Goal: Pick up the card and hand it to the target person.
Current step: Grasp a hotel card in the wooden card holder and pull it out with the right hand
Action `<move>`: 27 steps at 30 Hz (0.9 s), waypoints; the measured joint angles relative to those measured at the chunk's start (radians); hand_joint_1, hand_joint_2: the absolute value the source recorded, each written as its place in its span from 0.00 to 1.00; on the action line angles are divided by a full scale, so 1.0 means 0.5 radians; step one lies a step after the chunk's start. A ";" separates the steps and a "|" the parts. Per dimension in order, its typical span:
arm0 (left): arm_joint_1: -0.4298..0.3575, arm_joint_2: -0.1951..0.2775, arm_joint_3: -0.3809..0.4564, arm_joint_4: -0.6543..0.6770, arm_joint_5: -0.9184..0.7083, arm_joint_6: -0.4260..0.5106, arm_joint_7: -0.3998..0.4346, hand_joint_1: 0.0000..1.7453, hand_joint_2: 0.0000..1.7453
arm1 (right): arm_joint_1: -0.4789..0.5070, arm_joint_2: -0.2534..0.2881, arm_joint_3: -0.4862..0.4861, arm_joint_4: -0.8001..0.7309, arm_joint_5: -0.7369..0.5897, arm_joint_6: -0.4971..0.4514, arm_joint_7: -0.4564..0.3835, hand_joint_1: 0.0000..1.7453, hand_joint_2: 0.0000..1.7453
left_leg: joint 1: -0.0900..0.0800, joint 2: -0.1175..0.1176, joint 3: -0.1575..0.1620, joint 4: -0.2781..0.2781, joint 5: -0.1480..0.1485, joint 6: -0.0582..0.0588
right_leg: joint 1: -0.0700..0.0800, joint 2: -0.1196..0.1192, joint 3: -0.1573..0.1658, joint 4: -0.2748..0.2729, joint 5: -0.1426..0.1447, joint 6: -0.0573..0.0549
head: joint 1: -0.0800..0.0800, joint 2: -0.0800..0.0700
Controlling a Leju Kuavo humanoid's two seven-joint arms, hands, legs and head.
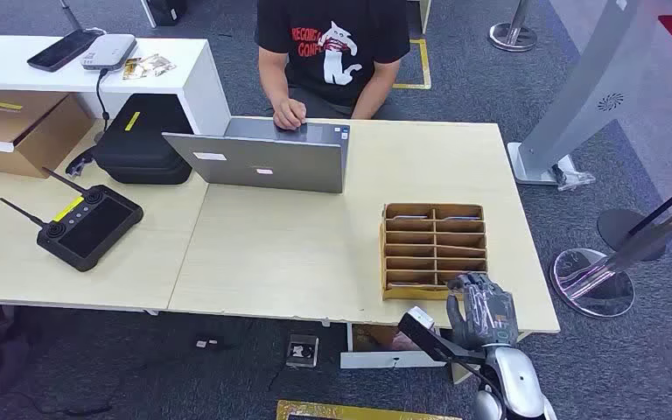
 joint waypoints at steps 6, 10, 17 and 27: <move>0.000 0.001 0.000 0.000 -0.031 0.000 -0.009 0.00 0.00 | 0.052 0.000 0.000 -0.080 0.051 -0.040 0.004 0.81 1.00 | 0.000 0.000 0.000 0.000 0.000 0.000 | 0.000 0.000 0.000 0.000 0.000 0.000 | 0.000 0.000; -0.002 0.002 -0.010 -0.002 -0.075 0.006 -0.024 0.00 0.00 | 0.097 0.000 0.000 -0.146 0.089 -0.065 0.007 0.91 1.00 | 0.000 0.000 -0.001 0.000 0.000 0.000 | 0.000 0.000 0.000 0.000 0.000 0.000 | 0.000 0.001; -0.002 -0.003 -0.017 -0.005 -0.091 0.053 -0.041 0.00 0.00 | 0.106 0.000 0.000 -0.186 0.042 -0.204 -0.069 0.98 1.00 | 0.000 0.000 -0.001 0.000 0.000 0.000 | 0.000 0.000 0.003 0.000 0.000 0.000 | 0.000 0.000; -0.009 -0.009 -0.014 -0.016 -0.058 0.174 -0.084 0.00 0.00 | -0.316 0.037 0.051 0.072 -0.275 -0.535 -0.393 0.99 1.00 | 0.000 0.002 0.000 -0.001 0.004 -0.003 | 0.000 0.003 0.005 0.001 0.003 0.000 | 0.000 0.000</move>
